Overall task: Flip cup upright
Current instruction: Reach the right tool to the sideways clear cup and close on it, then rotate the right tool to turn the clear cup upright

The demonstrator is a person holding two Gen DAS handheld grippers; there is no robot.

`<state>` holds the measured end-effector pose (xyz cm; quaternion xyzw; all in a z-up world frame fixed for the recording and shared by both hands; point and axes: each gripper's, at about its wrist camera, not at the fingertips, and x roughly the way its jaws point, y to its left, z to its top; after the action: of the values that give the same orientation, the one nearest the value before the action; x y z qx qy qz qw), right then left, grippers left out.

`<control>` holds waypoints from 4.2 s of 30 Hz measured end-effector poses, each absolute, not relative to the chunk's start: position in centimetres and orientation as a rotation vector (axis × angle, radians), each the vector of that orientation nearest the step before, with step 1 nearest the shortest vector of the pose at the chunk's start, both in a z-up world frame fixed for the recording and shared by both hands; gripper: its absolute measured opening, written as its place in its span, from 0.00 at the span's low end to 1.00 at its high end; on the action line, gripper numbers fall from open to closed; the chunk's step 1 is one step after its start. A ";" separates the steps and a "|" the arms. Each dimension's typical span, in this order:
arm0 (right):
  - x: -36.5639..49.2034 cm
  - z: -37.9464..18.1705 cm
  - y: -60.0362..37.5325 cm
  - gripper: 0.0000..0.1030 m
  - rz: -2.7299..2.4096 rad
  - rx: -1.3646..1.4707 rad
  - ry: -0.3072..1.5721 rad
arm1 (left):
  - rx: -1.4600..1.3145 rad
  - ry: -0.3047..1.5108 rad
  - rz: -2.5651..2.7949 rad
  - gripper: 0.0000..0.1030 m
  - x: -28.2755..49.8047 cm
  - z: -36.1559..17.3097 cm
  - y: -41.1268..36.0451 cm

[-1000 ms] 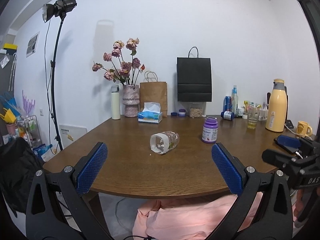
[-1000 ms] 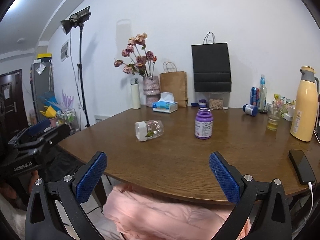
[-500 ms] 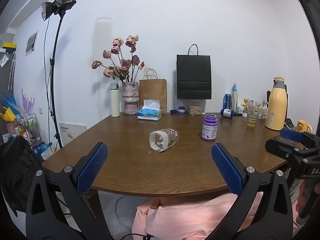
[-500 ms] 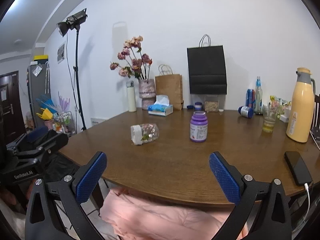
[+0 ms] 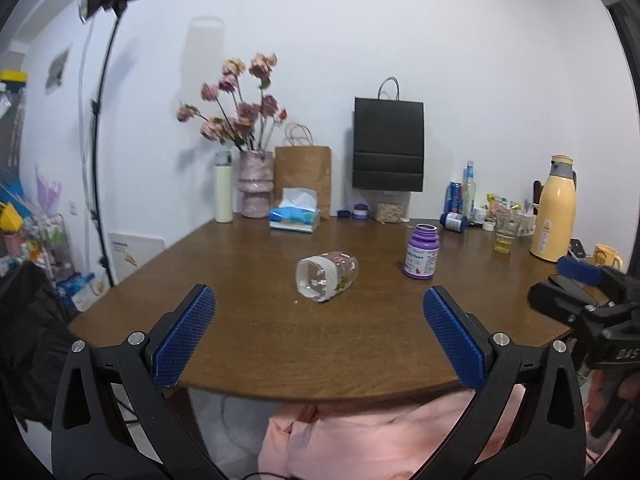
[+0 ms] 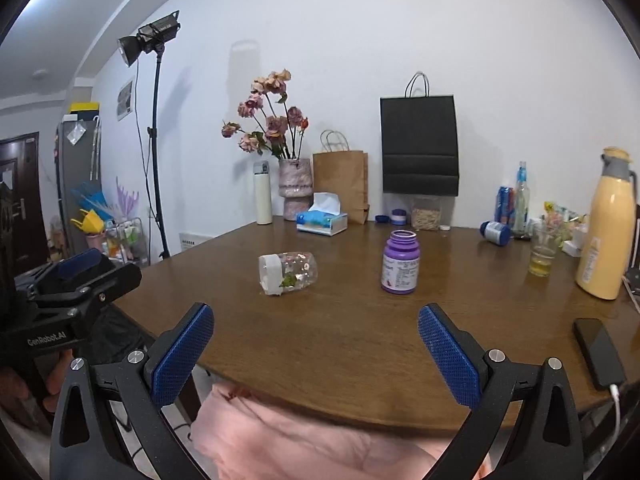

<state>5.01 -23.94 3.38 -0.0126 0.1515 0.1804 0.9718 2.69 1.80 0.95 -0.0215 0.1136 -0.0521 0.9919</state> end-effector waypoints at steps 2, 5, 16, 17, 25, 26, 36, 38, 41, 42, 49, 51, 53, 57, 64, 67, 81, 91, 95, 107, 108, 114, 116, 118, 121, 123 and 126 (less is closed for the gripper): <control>7.3 3.4 -23.8 1.00 0.386 -0.017 0.321 | -0.044 0.267 -0.131 1.00 5.1 0.8 1.9; 12.5 3.9 -22.6 1.00 0.431 -0.057 0.362 | -0.052 0.307 -0.192 1.00 8.3 0.2 1.9; 33.4 2.4 -12.7 0.42 0.549 -0.277 0.563 | -0.238 0.620 -0.158 1.00 22.6 -3.5 3.3; 34.8 2.1 -11.9 0.42 0.554 -0.306 0.580 | -0.247 0.627 -0.157 1.00 23.2 -3.8 3.2; 40.2 -2.1 -9.2 0.42 0.633 -0.422 0.746 | -0.289 0.718 -0.052 0.90 26.9 -5.6 6.0; 40.2 -2.1 -9.8 0.42 0.645 -0.392 0.755 | -0.297 0.727 -0.036 0.90 27.3 -5.7 6.6; 37.1 -4.1 -12.7 0.43 0.813 -0.219 0.853 | -0.403 0.786 0.036 0.91 30.6 -6.2 11.1; 37.1 -4.0 -13.1 0.43 0.814 -0.186 0.847 | -0.418 0.796 -0.001 0.91 31.0 -5.6 11.0; 37.1 -3.8 -13.9 0.43 0.824 -0.151 0.828 | -0.467 0.816 -0.152 1.00 31.0 -4.6 10.1; 37.1 -3.8 -14.2 0.43 0.830 -0.141 0.827 | -0.480 0.836 -0.215 1.00 31.2 -4.5 9.5; 37.7 -3.8 -15.3 0.43 0.828 -0.133 0.801 | -0.439 1.028 -0.314 1.00 33.3 -6.2 5.8; 37.5 -3.8 -15.2 0.43 0.824 -0.157 0.791 | -0.420 1.040 -0.338 1.00 33.6 -6.3 5.4; 37.2 -3.7 -15.1 0.43 0.829 -0.179 0.777 | -0.356 1.058 -0.378 0.98 34.1 -6.2 4.5; 37.3 -3.1 -15.7 0.45 0.827 -0.163 0.763 | -0.220 1.088 -0.413 0.71 34.6 -6.0 2.6; 37.4 -1.3 -17.6 0.62 0.765 -0.114 0.697 | -0.163 1.162 -0.464 0.61 36.3 -5.8 1.6; 37.8 -0.6 -18.5 0.62 0.751 -0.070 0.694 | -0.166 1.119 -0.444 0.57 36.8 -5.3 1.7; 42.8 10.1 -19.9 0.75 0.864 0.087 0.558 | -0.068 0.387 -0.407 0.58 39.2 7.9 -0.9; 48.8 11.3 -19.1 0.78 1.031 0.193 0.646 | 0.000 0.157 -0.449 0.58 40.9 7.5 -3.8; 50.0 11.0 -19.0 0.78 1.029 0.194 0.648 | -0.008 0.151 -0.495 0.58 41.6 7.4 -4.7; 47.2 10.3 -17.3 0.66 0.836 -0.112 0.448 | -0.010 0.264 -0.578 0.59 43.1 6.1 -5.4; 47.2 9.9 -17.4 0.66 0.833 -0.117 0.434 | -0.004 0.265 -0.568 0.58 43.1 5.9 -5.7; 48.4 7.1 -20.3 0.67 0.899 0.132 0.469 | -0.007 0.294 -0.559 0.57 42.5 4.3 -6.4; 46.9 7.5 -19.9 0.67 0.880 0.074 0.418 | -0.012 0.261 -0.561 0.57 41.5 4.5 -6.3; 45.9 7.8 -20.1 0.67 0.875 0.109 0.383 | -0.018 0.242 -0.564 0.57 40.4 5.1 -6.2; 43.3 8.1 -20.3 0.67 0.865 0.155 0.328 | -0.004 0.218 -0.580 0.57 38.2 5.4 -5.7; 40.9 8.1 -19.8 0.67 0.867 0.100 0.275 | 0.011 0.217 -0.584 0.57 36.8 5.2 -5.3; 39.6 7.2 -19.5 0.68 0.902 0.110 0.269 | 0.036 0.261 -0.566 0.56 36.0 4.7 -5.2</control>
<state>39.56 -19.49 7.19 0.0530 0.1296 0.4343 0.8898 35.99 -5.24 4.66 0.0176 0.1284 -0.2783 0.9517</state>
